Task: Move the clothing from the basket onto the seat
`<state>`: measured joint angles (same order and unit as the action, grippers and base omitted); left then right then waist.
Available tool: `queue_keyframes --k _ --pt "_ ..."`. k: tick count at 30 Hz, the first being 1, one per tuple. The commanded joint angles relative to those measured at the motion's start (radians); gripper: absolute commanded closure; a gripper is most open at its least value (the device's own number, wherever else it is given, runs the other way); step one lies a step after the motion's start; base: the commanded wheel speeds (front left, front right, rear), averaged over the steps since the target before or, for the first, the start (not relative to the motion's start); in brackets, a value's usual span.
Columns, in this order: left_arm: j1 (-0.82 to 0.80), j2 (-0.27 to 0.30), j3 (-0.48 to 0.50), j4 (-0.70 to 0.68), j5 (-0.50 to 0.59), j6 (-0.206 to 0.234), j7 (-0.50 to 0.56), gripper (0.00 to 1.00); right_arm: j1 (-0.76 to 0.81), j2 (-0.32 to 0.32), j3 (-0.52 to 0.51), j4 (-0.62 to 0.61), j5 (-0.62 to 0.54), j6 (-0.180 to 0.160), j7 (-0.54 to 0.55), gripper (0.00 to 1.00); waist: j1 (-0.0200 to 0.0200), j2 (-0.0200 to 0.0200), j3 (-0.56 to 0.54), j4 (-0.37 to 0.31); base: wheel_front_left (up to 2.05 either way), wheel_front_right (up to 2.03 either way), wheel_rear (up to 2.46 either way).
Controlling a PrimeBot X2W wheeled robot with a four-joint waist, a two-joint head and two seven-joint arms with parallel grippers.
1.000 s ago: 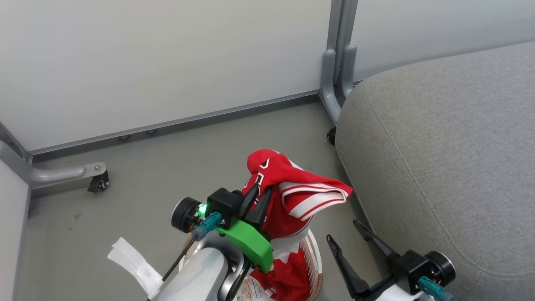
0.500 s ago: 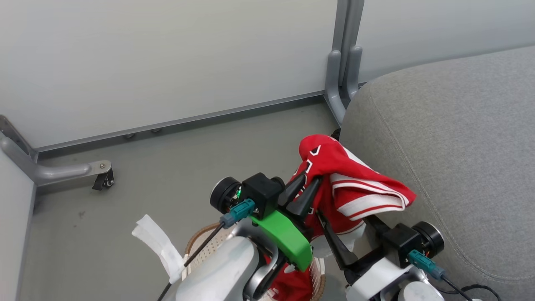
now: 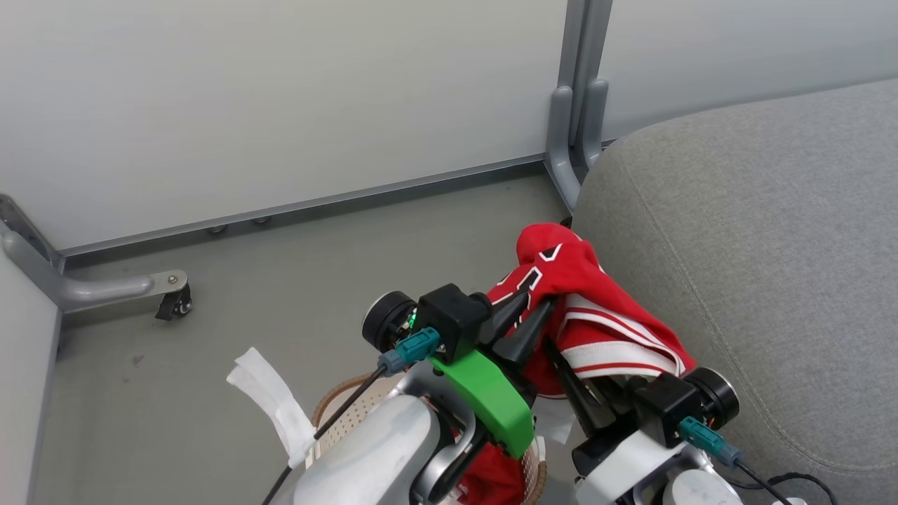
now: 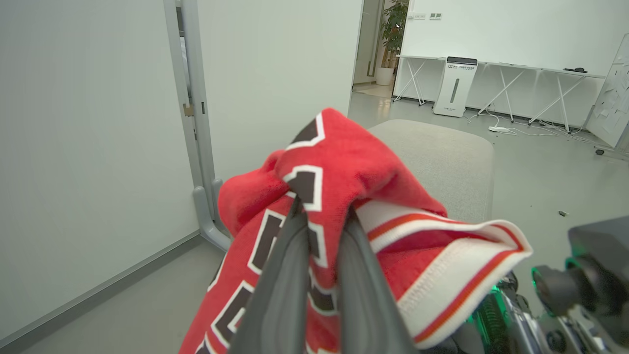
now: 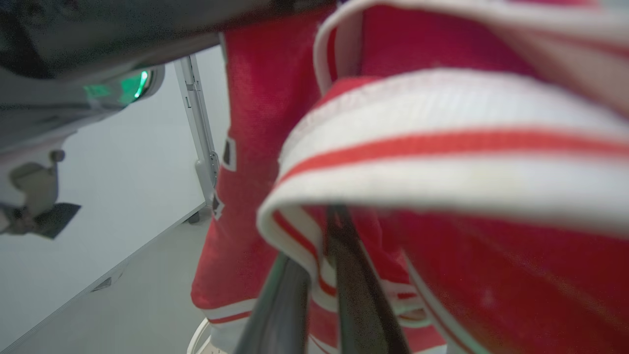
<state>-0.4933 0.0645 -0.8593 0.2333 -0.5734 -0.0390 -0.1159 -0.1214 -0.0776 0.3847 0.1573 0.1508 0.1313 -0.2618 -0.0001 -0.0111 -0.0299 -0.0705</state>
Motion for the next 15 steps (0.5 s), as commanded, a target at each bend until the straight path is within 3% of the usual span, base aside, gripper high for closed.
queue_keyframes --k 1,13,14,15 --pt "-0.006 0.007 0.0 -0.005 -0.013 0.002 -0.006 1.0 -0.006 -0.006 0.003 0.004 0.009 -0.001 -0.005 1.0 0.0001 0.0111 0.0 0.0 0.0 0.0 0.0" --pt "-0.001 0.019 0.001 0.004 -0.019 0.009 -0.008 1.0 -0.006 -0.012 0.001 0.012 0.027 -0.001 -0.005 1.0 0.0001 0.0111 0.01 0.0 0.0 0.0 0.0" --pt "0.0 0.019 0.001 0.005 -0.02 0.01 -0.007 0.89 -0.006 -0.013 0.005 0.015 0.03 -0.001 -0.005 1.0 0.0001 0.0111 0.01 0.001 0.0 0.0 0.0" --pt "0.0 0.02 0.002 0.007 -0.02 0.014 -0.007 0.7 -0.006 -0.014 0.007 0.018 0.031 -0.001 -0.005 1.0 0.0001 0.0111 0.011 0.001 0.0 0.0 0.0"
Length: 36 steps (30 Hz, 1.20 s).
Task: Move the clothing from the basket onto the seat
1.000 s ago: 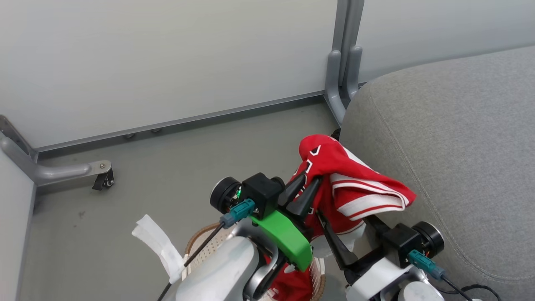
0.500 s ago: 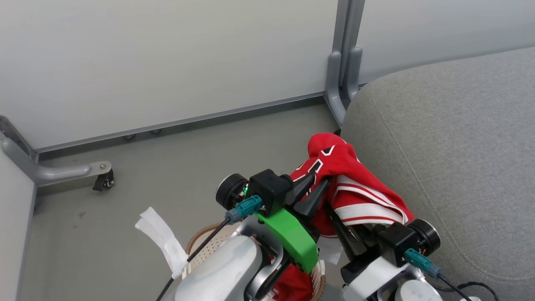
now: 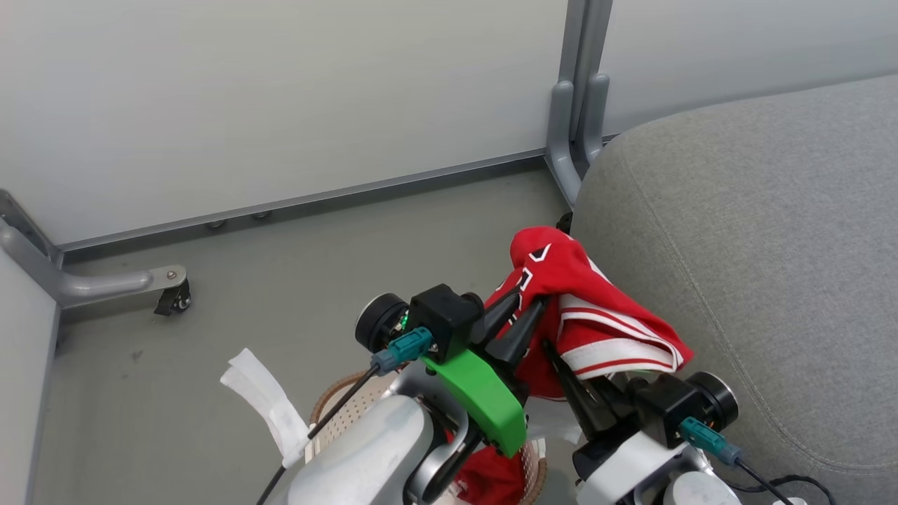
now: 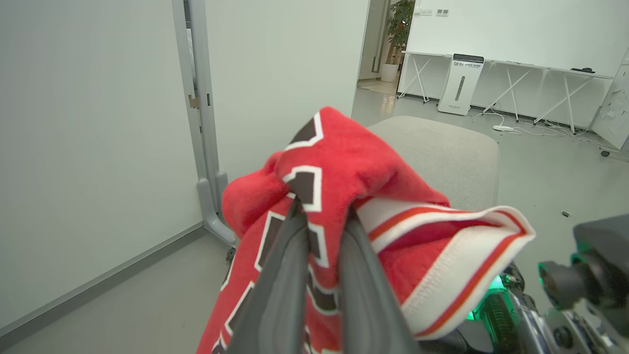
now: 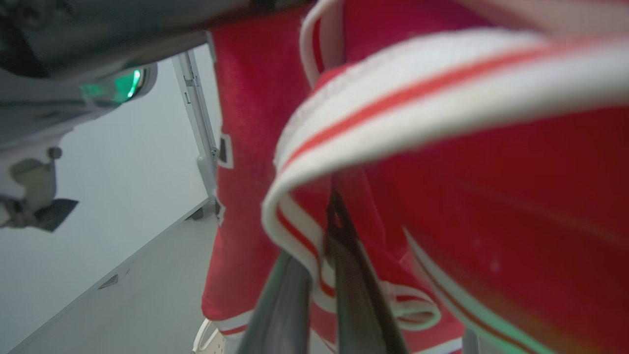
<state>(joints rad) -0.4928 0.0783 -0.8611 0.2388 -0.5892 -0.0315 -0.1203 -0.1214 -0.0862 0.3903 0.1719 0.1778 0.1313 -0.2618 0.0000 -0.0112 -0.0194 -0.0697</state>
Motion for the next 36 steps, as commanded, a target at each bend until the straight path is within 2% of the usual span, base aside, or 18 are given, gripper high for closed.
queue_keyframes --k 1,2,3,4,36 --pt "-0.002 0.008 0.004 0.003 -0.004 0.007 -0.002 0.58 -0.008 -0.007 0.004 0.005 0.007 -0.001 -0.005 1.0 0.0 0.0112 0.0 0.001 0.0 0.0 0.0" --pt "-0.003 0.008 0.005 0.005 -0.005 0.009 -0.002 0.47 -0.009 -0.007 0.005 0.006 0.009 -0.001 -0.005 1.0 0.0 0.0112 0.0 0.001 0.0 0.0 0.0" --pt "-0.005 0.009 0.006 0.006 -0.002 0.013 -0.004 0.14 -0.011 -0.008 0.006 0.007 0.01 -0.001 -0.005 1.0 0.0 0.0112 0.0 0.001 0.0 0.0 0.0" --pt "-0.006 0.01 0.005 0.008 0.0 0.013 -0.005 0.0 -0.012 -0.008 0.007 0.007 0.011 -0.001 -0.005 1.0 0.0 0.0112 0.0 0.002 0.0 0.0 0.0" --pt "-0.003 0.048 0.009 0.062 0.003 0.041 -0.054 0.0 -0.018 -0.012 -0.023 -0.011 -0.002 -0.001 -0.005 1.0 0.0 0.0112 0.032 -0.025 0.0 0.0 0.0"
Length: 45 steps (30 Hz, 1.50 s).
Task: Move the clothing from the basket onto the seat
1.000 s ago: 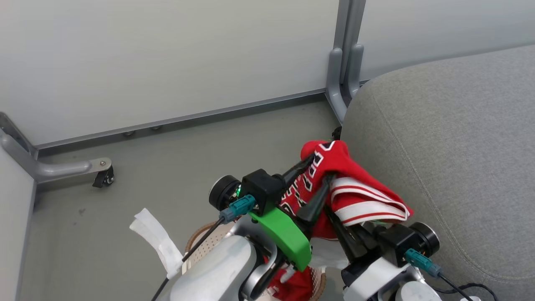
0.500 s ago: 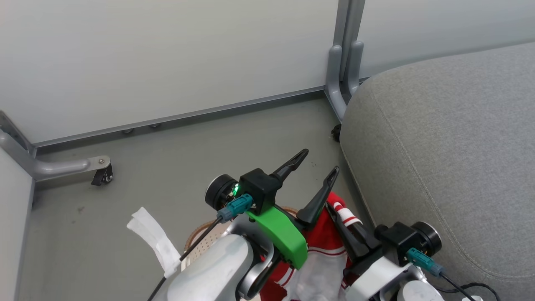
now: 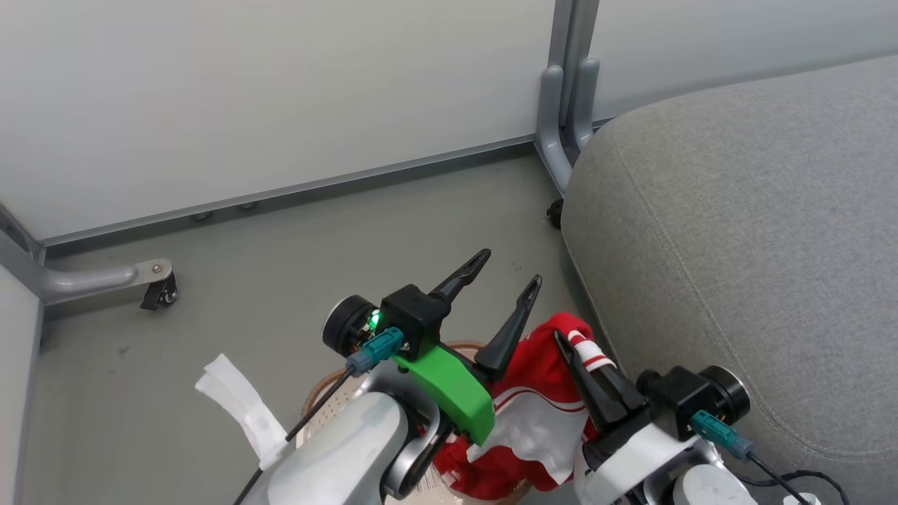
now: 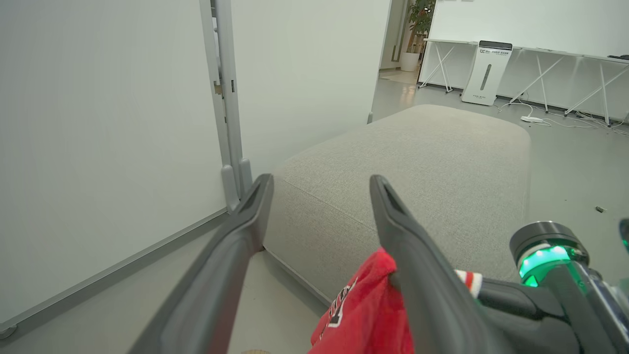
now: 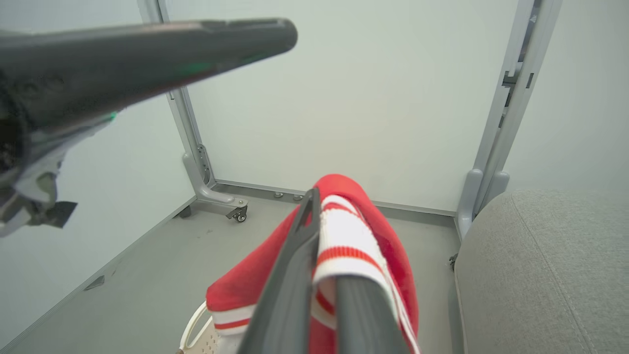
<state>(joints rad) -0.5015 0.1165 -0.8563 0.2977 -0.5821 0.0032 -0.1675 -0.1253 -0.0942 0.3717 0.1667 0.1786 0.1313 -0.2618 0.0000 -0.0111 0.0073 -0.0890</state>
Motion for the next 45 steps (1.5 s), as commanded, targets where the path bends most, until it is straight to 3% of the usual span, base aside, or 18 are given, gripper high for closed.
queue_keyframes --k 1,16,29,38,45 --pt "0.008 0.012 0.006 0.009 -0.002 0.007 -0.013 0.0 -0.015 -0.003 -0.01 -0.009 -0.001 -0.001 -0.005 1.0 0.0 0.0111 0.008 -0.009 0.0 0.0 0.0" --pt "0.114 0.091 0.087 -0.025 0.076 0.002 -0.098 0.0 0.02 0.022 -0.111 -0.15 0.019 -0.001 -0.005 1.0 0.0 0.0111 0.072 -0.137 0.0 0.0 0.0" --pt "0.326 0.077 0.25 -0.159 0.18 -0.034 -0.098 0.0 0.122 0.019 -0.188 -0.276 -0.013 -0.001 -0.005 1.0 0.0 0.0111 0.126 -0.285 0.0 0.0 0.0" --pt "0.313 0.09 0.269 -0.165 0.26 -0.073 -0.098 0.0 0.14 0.035 -0.214 -0.323 0.008 -0.001 -0.005 1.0 0.0 0.0111 0.207 -0.369 0.0 0.0 0.0" --pt "0.264 0.109 0.266 -0.16 0.3 -0.086 -0.098 0.0 0.017 0.044 -0.267 -0.352 0.048 -0.001 -0.005 1.0 0.0 0.0111 0.295 -0.412 0.0 0.0 0.0"
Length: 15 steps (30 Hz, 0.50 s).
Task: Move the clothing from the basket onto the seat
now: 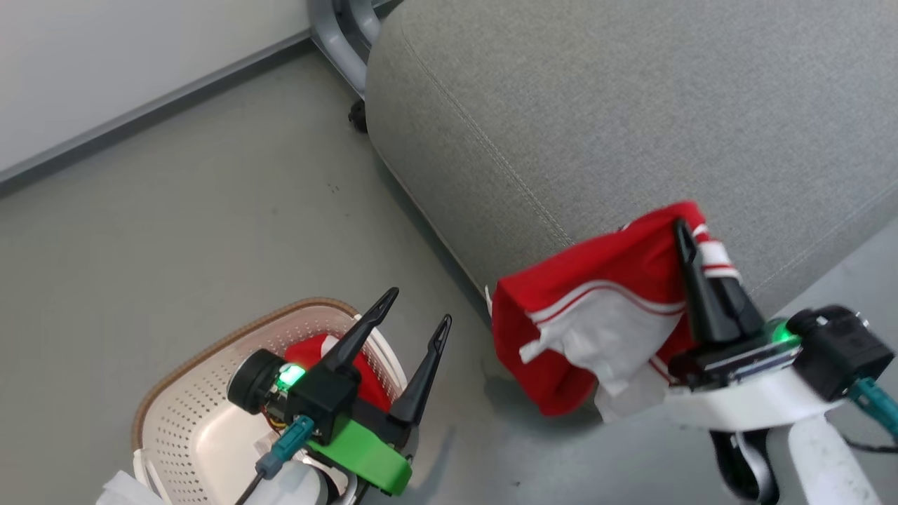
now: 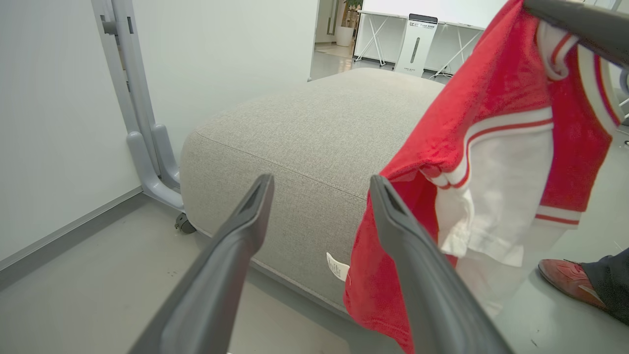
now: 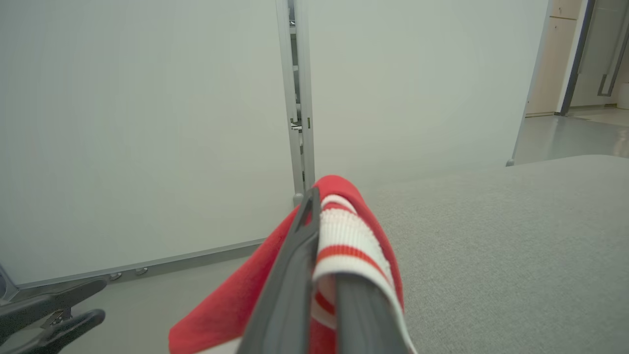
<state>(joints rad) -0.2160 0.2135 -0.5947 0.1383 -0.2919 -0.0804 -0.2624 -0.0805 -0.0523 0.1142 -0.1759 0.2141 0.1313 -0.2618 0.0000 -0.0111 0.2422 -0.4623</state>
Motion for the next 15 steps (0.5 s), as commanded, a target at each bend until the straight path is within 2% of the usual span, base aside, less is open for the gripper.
queue_keyframes --k 1,7,11,13,15 --pt "-0.028 0.013 0.005 -0.004 0.012 -0.003 -0.004 0.0 -0.057 0.001 -0.024 -0.015 0.02 -0.001 -0.005 1.0 0.0 0.0111 0.075 -0.038 0.0 0.0 0.0" --pt "-0.097 0.037 0.002 -0.017 0.035 -0.012 0.011 0.0 -0.319 -0.015 -0.123 0.007 0.017 -0.001 -0.005 1.0 0.0 0.0111 0.193 -0.005 0.0 0.0 0.0" --pt "-0.15 0.058 0.005 -0.032 0.052 -0.016 0.031 0.0 -0.517 -0.089 -0.186 0.084 0.027 -0.001 -0.005 1.0 0.0 0.0111 0.281 0.038 0.0 0.0 0.0" --pt "-0.184 0.076 0.009 -0.048 0.06 -0.018 0.042 0.0 -0.657 -0.167 -0.226 0.138 0.02 -0.001 -0.005 1.0 0.0 0.0111 0.341 0.074 0.0 0.0 0.0" --pt "-0.2 0.085 0.012 -0.058 0.067 -0.016 0.047 0.0 -0.739 -0.206 -0.259 0.156 0.017 -0.001 -0.005 1.0 0.0 0.0111 0.375 0.094 0.0 0.0 0.0"
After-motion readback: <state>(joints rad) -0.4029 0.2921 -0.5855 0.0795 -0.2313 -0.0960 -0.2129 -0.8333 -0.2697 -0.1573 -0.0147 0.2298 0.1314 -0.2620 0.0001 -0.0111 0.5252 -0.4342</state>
